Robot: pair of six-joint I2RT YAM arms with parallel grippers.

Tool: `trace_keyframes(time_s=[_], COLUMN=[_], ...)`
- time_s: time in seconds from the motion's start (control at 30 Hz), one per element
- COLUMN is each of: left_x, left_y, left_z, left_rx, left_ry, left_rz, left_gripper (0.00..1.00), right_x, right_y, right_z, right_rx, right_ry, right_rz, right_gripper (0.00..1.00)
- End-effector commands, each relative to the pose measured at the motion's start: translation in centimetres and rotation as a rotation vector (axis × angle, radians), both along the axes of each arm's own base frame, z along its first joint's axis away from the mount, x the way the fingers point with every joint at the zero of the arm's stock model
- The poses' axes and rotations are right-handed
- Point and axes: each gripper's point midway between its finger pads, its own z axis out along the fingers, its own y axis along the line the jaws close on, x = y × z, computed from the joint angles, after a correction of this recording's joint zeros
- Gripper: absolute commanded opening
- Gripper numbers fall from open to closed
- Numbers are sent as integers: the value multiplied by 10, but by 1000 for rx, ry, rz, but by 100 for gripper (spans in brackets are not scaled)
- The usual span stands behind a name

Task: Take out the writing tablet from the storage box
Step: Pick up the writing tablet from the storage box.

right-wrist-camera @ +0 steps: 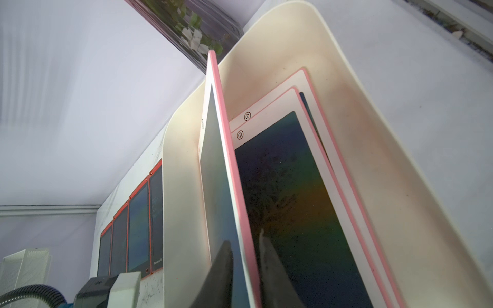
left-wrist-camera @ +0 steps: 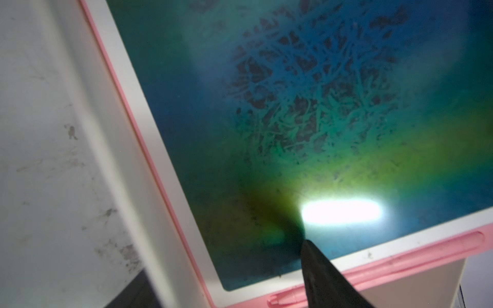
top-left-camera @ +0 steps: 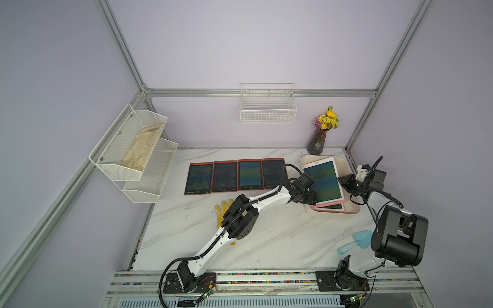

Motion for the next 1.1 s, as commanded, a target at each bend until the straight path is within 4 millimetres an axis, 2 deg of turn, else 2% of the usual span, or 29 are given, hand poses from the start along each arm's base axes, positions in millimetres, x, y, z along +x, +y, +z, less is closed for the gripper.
trace_keyframes(time_s=[0.0, 0.5, 0.9, 1.07], left_x=[-2, -4, -1, -2], left_y=[-30, -16, -15, -19], left_z=[85, 102, 94, 94], left_rx=[-202, -237, -249, -263], left_ry=[-111, -121, -102, -91], left_rz=[-65, -53, -44, -52], left_gripper=[70, 69, 68, 68], right_x=[-8, -14, -15, -14], right_y=[34, 37, 38, 35], right_z=[6, 4, -4, -5], right_rx=[89, 95, 79, 61], right_ry=[-8, 4, 24, 29], right_rz=[115, 109, 113, 108], right_gripper=[20, 18, 21, 16])
